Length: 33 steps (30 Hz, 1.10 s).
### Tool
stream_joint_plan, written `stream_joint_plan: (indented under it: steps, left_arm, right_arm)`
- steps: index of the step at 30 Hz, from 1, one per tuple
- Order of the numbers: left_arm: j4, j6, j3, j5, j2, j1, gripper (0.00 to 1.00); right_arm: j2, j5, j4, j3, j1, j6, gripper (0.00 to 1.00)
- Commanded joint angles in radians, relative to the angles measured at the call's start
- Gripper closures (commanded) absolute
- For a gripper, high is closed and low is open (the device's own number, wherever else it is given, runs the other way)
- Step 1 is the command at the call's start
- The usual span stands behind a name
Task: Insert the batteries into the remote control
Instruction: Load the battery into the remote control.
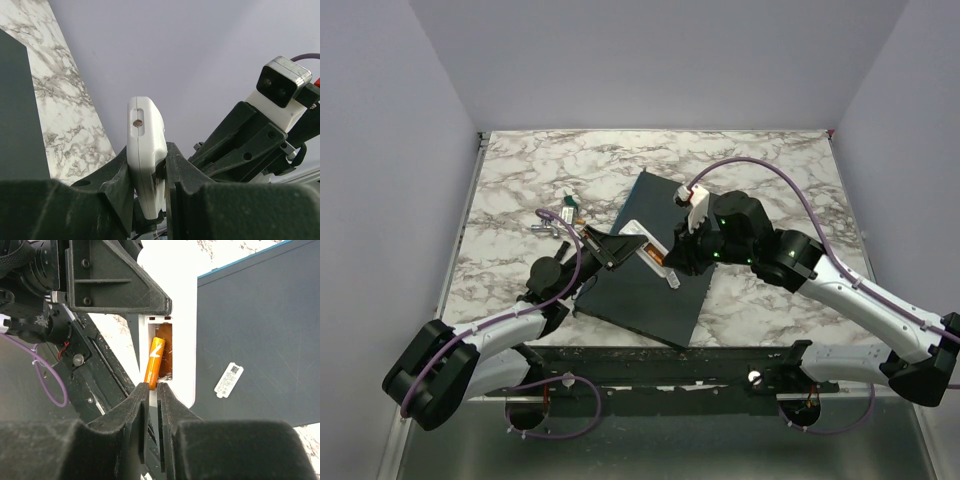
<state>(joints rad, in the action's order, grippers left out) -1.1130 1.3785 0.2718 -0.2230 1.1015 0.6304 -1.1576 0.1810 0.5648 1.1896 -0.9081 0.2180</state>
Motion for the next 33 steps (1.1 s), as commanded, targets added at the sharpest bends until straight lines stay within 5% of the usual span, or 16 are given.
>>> stream_joint_plan:
  steps: [1,33]
  left_arm:
    - [-0.057,0.005,-0.004,-0.02,0.003,0.003,1.0]
    - [-0.08,0.011,-0.002,-0.026,0.015,0.003,1.0]
  right_arm:
    - [-0.009,0.007,-0.035,-0.008,0.002,0.008,0.81]
    - [-0.042,-0.001,-0.059,-0.012,0.002,0.007,0.8]
